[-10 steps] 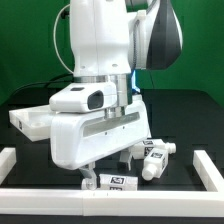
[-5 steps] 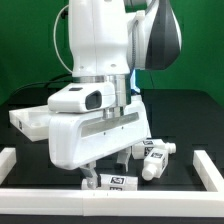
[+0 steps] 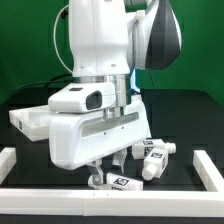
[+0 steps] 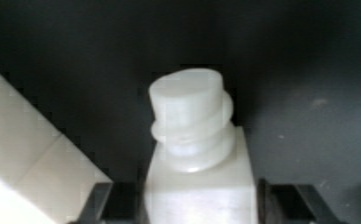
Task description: Assemble one leg
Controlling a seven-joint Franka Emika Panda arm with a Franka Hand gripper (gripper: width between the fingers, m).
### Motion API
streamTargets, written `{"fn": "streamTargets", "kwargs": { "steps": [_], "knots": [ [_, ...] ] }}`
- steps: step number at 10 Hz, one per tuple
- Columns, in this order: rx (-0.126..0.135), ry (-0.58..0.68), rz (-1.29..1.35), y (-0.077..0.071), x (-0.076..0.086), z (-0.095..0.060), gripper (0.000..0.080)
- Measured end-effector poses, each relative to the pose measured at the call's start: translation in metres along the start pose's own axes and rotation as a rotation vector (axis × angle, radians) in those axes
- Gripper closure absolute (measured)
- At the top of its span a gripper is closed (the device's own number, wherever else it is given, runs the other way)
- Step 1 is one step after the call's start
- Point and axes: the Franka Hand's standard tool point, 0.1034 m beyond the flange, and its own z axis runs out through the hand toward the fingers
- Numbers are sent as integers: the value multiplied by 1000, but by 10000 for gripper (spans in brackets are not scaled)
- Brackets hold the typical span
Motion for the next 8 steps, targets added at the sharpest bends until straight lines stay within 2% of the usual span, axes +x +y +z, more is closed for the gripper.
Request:
{"fn": "streamTargets", "kwargs": {
  "steps": [2,3,5,6,7,8],
  "knots": [
    [-1,0,1,0,-1,0,505],
    [-7,-6,9,-1,-12,-2,505],
    [-6,-40,52,-6,-59,-11,509],
    [-8,-53,41,0,-80,-14,509],
    [-13,-64,25,12,-104,-14,509],
    [-24,-63,33,25,-117,-15,509]
  ]
}}
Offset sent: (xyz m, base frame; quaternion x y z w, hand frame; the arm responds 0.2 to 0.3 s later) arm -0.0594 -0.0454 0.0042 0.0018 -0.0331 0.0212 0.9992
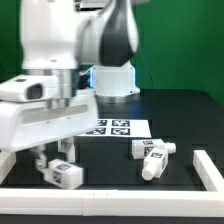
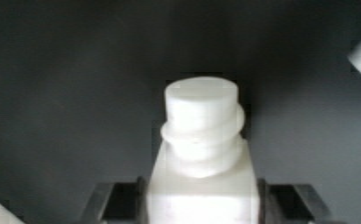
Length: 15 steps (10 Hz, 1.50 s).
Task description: Assemble one leg
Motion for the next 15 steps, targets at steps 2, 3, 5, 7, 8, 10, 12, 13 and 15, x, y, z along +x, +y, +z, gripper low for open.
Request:
{"fn": "streamTargets", "kwargs": {
  "steps": [2,3,5,7,8,10,12,13,15],
  "knots": [
    [-6,3,17,6,-5,0,509],
    [1,0,24,5,-4,0,509],
    [0,0,24,5,-5,0,427],
    [2,5,196,0,15,-12,252],
    [7,4,266,-5,29,-22,171],
    [21,7,438,-22,70,-39,154],
    [48,0,638,-54,118,-42,151],
    [72,-17,730,-70,152,-44,150],
    [73,-12,727,-67,167,-45,150]
  ]
}}
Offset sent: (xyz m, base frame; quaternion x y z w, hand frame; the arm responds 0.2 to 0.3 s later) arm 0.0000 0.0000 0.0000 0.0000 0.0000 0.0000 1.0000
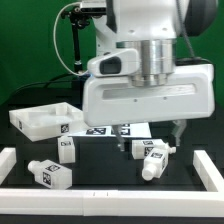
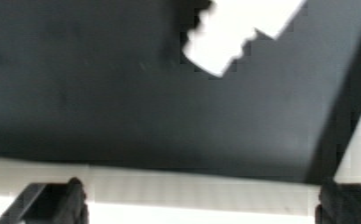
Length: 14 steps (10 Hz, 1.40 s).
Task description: Assemble one leg
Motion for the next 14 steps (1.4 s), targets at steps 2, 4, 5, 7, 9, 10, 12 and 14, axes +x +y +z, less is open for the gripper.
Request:
{"fn": "streamTargets", "kwargs": {
  "steps": [2,4,5,7,9,10,12,14],
  "knots": [
    [0,-3,1,0,-2,1,150],
    [15,-40,114,0,-17,11,150],
    [16,-66,186,-9,-27,18,150],
    [30,-85,263,-27,-40,43,150],
    [28,-71,252,-37,-48,61,150],
    [26,-65,252,-36,-51,62,150],
    [26,-65,253,-36,-49,62,280],
    [26,-65,252,-36,-49,62,430]
  ]
}}
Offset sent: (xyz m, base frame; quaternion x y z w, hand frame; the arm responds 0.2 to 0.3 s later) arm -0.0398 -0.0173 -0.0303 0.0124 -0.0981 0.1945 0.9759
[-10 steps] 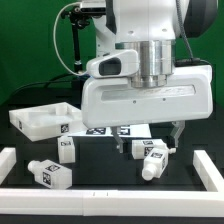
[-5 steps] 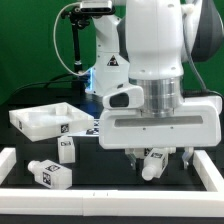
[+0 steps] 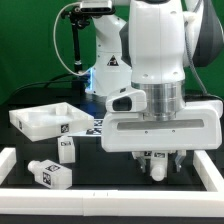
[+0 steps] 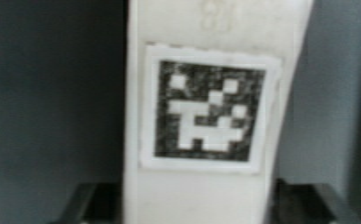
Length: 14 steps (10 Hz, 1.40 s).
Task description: Assemble one leg
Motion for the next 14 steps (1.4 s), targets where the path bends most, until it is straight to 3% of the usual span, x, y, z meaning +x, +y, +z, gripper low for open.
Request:
{"fn": "streamTargets", "kwargs": {
  "steps": [1,3,6,7,9,10,14],
  "knots": [
    [0,0,0,0,0,0,517],
    [0,3,-2,0,4,-3,517],
    [11,-21,0,-3,23,-48,517],
    [15,-13,9,-8,20,-66,517],
    [19,-11,42,-47,-26,-83,516],
    [20,-9,31,-59,-35,-88,515],
    [18,-7,38,-55,-32,-87,515]
  ]
}}
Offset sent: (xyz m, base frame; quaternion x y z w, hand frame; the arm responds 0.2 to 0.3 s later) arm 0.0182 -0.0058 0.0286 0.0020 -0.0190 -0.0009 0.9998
